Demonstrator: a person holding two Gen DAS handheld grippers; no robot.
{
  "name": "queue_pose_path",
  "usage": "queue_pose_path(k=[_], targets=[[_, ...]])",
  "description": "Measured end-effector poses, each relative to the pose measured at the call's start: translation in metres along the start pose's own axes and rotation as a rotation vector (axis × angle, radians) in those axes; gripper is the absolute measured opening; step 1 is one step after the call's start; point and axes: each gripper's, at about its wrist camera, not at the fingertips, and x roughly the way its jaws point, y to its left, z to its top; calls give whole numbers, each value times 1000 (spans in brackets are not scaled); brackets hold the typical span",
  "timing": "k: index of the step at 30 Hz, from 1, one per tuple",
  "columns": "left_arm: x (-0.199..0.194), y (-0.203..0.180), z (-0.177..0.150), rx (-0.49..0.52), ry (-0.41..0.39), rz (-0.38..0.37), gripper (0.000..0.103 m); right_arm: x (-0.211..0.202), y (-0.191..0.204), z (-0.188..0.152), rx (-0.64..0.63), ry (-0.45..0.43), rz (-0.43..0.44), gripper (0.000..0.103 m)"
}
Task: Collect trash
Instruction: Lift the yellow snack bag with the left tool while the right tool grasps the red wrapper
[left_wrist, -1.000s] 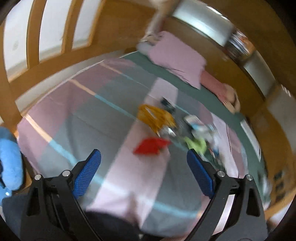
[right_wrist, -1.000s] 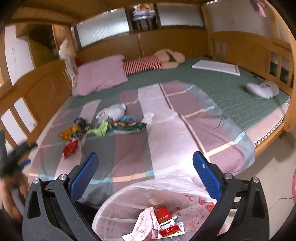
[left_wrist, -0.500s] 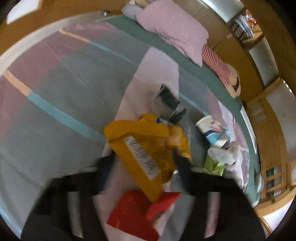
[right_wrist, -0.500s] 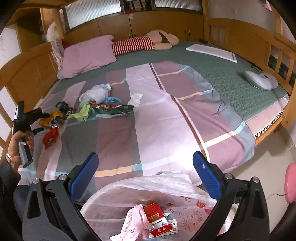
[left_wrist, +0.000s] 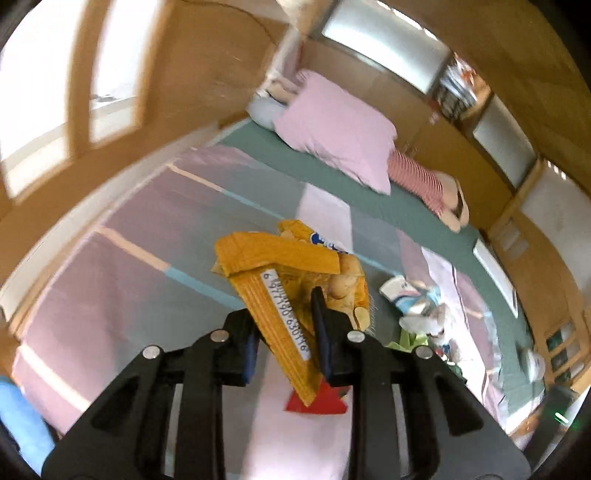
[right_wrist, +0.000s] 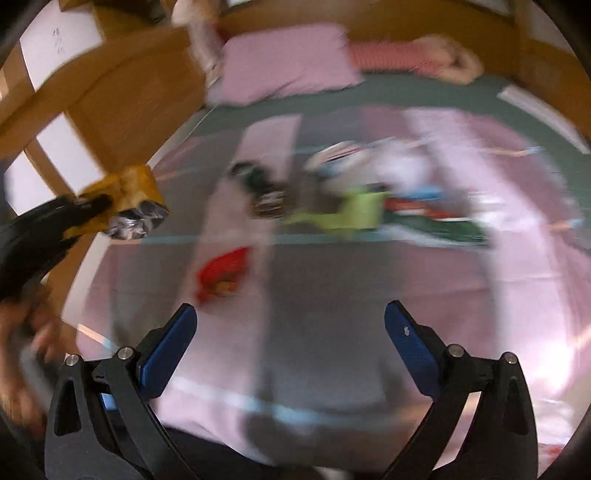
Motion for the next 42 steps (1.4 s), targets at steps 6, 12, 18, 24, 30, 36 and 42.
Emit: queue_pose_path(k=[6, 12, 18, 24, 30, 36, 42], targets=[[-12, 47, 5, -119, 30, 18, 27, 97, 36, 19, 72, 176, -40, 69], [-13, 58, 4, -150, 59, -8, 27, 97, 43, 15, 40, 184, -78, 35], [-14, 41, 0, -104, 59, -24, 28, 47, 57, 14, -415, -7, -675, 35], [-7, 34, -4, -103, 89, -35, 28, 63, 37, -11, -462, 200, -525, 41], [-7, 37, -5, -111, 99, -41, 28, 24, 14, -2, -161, 140, -102, 63], [-8, 40, -6, -115, 103, -35, 28, 25, 8, 5, -20, 76, -139, 64], [-8, 40, -7, -107, 105, -26, 28, 61, 23, -6, -92, 121, -227, 71]])
